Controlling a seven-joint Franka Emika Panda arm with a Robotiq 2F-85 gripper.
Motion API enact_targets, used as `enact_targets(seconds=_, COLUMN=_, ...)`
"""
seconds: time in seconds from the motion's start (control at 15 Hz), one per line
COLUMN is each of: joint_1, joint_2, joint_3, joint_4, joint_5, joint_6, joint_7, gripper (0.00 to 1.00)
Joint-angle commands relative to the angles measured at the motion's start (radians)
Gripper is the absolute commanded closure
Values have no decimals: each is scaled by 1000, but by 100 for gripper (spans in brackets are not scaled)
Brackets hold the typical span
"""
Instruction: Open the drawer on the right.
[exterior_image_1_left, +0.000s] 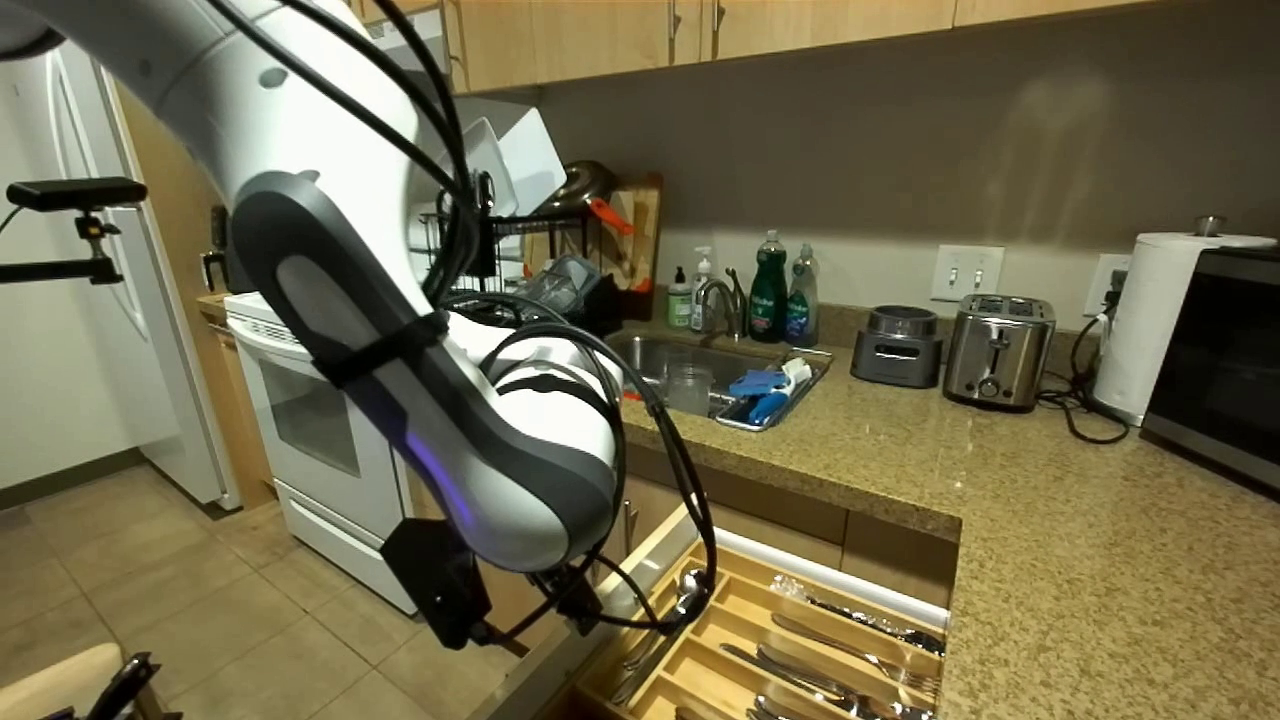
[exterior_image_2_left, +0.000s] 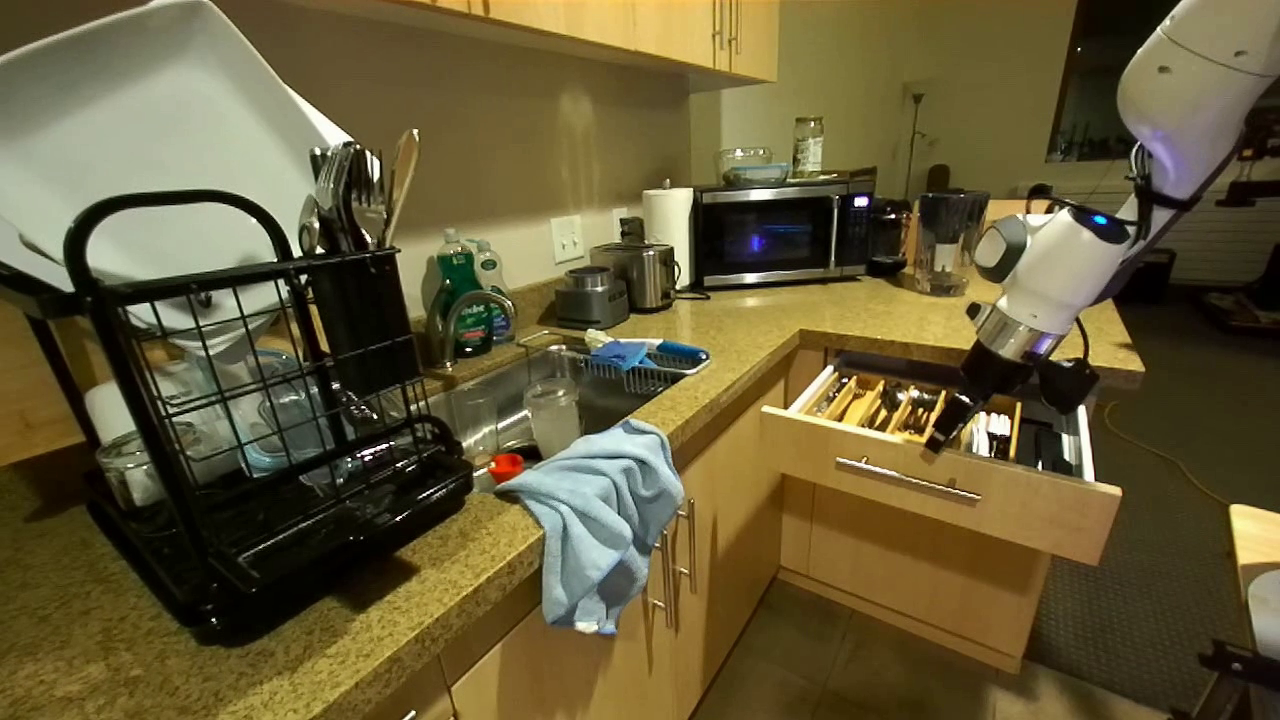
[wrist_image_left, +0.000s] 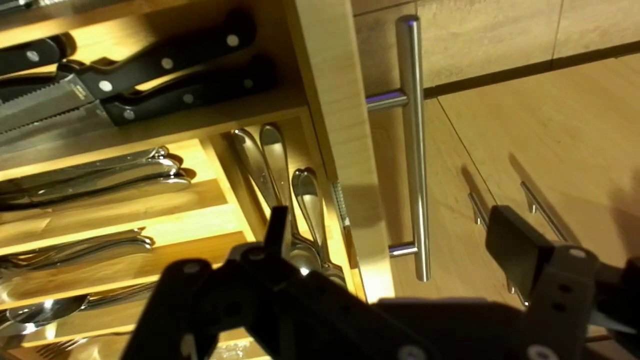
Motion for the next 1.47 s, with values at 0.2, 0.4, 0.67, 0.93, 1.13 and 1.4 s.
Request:
enact_targets(seconds=0.2, joint_1=-35, joint_2=47, joint_3=0, joint_4=20, joint_5=0, joint_6=-1, joint_7=-78, gripper=0)
enact_targets(seconds=0.4, joint_1=-63, joint_2=60, joint_3=28, joint_4=16, joint_5=0, joint_6=-1, joint_7=-88, gripper=0)
enact_targets(seconds=0.67, joint_1=-105, joint_2=66, joint_3=91, joint_4=3, joint_5=0, joint_6=-1, joint_7=-96, gripper=0)
enact_targets(seconds=0.93, joint_1=-144, joint_2=67, joint_3=159, joint_4=-9, joint_5=0, joint_6=-1, joint_7=-101, gripper=0)
enact_targets(seconds=1.13, joint_1=-174, joint_2=68, joint_3=196, joint_4=-15, joint_5=0, joint_6=0, joint_7=-112, gripper=0)
enact_targets(seconds=1.4, joint_1=-209, joint_2=68, joint_3=238, joint_4=-24, joint_5=0, joint_6=2, joint_7=-123, gripper=0)
